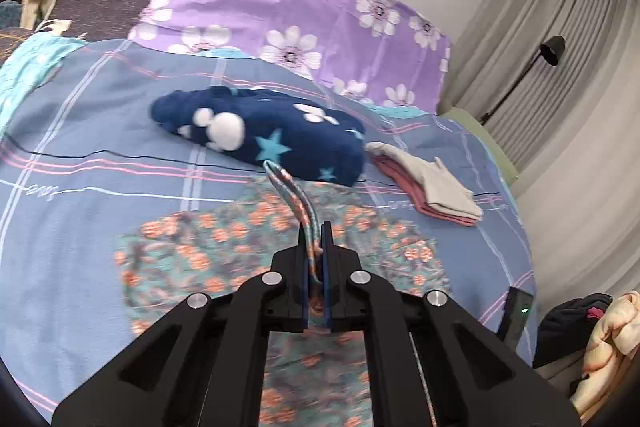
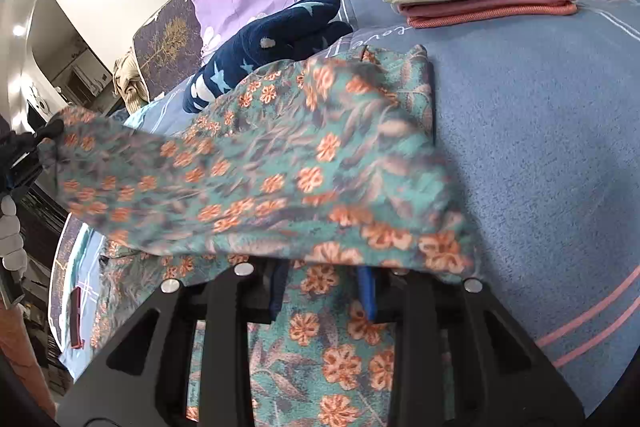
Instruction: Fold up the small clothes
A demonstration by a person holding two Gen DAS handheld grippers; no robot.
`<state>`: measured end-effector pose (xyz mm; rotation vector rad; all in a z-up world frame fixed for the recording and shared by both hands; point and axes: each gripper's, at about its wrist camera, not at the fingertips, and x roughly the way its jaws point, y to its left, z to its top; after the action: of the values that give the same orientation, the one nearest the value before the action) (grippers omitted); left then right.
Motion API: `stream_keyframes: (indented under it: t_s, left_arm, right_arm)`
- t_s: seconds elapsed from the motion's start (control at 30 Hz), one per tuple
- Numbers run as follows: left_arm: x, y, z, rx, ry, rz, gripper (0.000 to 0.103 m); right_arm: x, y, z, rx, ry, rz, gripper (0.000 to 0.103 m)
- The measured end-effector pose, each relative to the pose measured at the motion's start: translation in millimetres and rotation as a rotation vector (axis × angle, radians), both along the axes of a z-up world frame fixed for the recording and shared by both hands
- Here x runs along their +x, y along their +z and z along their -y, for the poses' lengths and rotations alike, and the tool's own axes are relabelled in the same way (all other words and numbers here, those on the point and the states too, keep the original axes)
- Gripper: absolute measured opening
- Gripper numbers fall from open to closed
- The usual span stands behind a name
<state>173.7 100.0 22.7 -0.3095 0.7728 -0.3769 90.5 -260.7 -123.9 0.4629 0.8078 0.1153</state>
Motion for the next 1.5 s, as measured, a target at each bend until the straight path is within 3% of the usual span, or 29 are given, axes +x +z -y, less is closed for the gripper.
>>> stream_keyframes:
  t_s: [0.1, 0.3, 0.43, 0.5, 0.57, 0.63, 0.7, 0.83, 0.93, 1.0, 1.07, 1.13, 1.23, 1.3, 1.37, 1.4, 1.43, 1.5]
  left_arm:
    - [-3.9, -11.2, -22.4, 0.020, 0.028, -0.006, 0.004]
    - [-0.4, -78.1, -65.3, 0.124, 0.146, -0.118, 0.004]
    - [-0.2, -124.4, -93.3, 0.055, 0.201, -0.231, 0.004]
    - [-4.9, -126.5, -96.0, 0.008, 0.199, -0.225, 0.005]
    - [-8.8, -120.4, -94.9, -0.023, 0.192, -0.205, 0.012]
    - [-11.8, -107.8, -91.5, -0.028, 0.196, -0.168, 0.028]
    - [-11.5, -98.5, -86.1, -0.019, 0.189, -0.146, 0.036]
    - [-3.6, -105.7, -64.2, 0.070, 0.157, -0.180, 0.039]
    - [1.8, -121.5, -50.6, 0.151, 0.140, -0.209, 0.039]
    - [3.4, -125.9, -45.4, 0.198, 0.133, -0.197, 0.039]
    - [2.6, -122.7, -41.0, 0.239, 0.128, -0.173, 0.003]
    - [-1.1, -108.1, -37.9, 0.227, 0.116, -0.135, 0.002]
    - [-10.4, -66.6, -33.4, 0.243, 0.124, 0.006, 0.002]
    - [-9.2, -49.4, -35.4, 0.246, 0.131, 0.052, 0.002]
    - [-3.0, -45.4, -38.5, 0.301, 0.162, 0.061, 0.002]
    - [1.8, -50.8, -39.5, 0.370, 0.186, 0.049, 0.002]
    - [6.2, -61.0, -40.0, 0.424, 0.195, 0.023, 0.002]
    - [11.0, -84.5, -42.7, 0.457, 0.186, -0.053, 0.003]
  right_arm:
    - [0.3, 2.3, -2.4, -0.013, 0.006, 0.003, 0.033]
    - [-3.7, 3.8, -2.6, -0.022, 0.013, 0.006, 0.036]
    - [-3.5, 4.2, -5.7, -0.025, 0.027, 0.009, 0.042]
    - [-2.8, 4.9, -8.2, -0.035, 0.034, 0.009, 0.045]
    - [-2.0, 5.7, -11.6, -0.050, 0.040, 0.009, 0.048]
    - [-1.6, 6.9, -15.3, -0.075, 0.043, 0.005, 0.049]
    - [-2.3, 8.2, -20.7, -0.115, 0.046, -0.009, 0.050]
    - [-14.0, 12.8, -35.0, -0.231, 0.065, -0.034, 0.052]
    - [-23.9, 13.0, -37.7, -0.236, 0.092, -0.037, 0.054]
    - [-27.5, 10.7, -35.9, -0.228, 0.101, -0.036, 0.055]
    - [-28.0, 8.6, -31.9, -0.201, 0.100, -0.037, 0.055]
    - [-28.5, 7.8, -32.3, -0.201, 0.099, -0.037, 0.055]
    - [-29.0, 7.8, -37.8, -0.227, 0.108, -0.033, 0.059]
    - [-29.3, 8.5, -39.8, -0.242, 0.109, -0.031, 0.059]
    - [-32.1, 9.6, -39.3, -0.242, 0.107, -0.027, 0.059]
    - [-33.0, 9.9, -38.9, -0.239, 0.107, -0.027, 0.060]
    - [-35.2, 10.3, -38.1, -0.228, 0.111, -0.030, 0.060]
    - [-39.8, 11.5, -37.1, -0.215, 0.123, -0.036, 0.061]
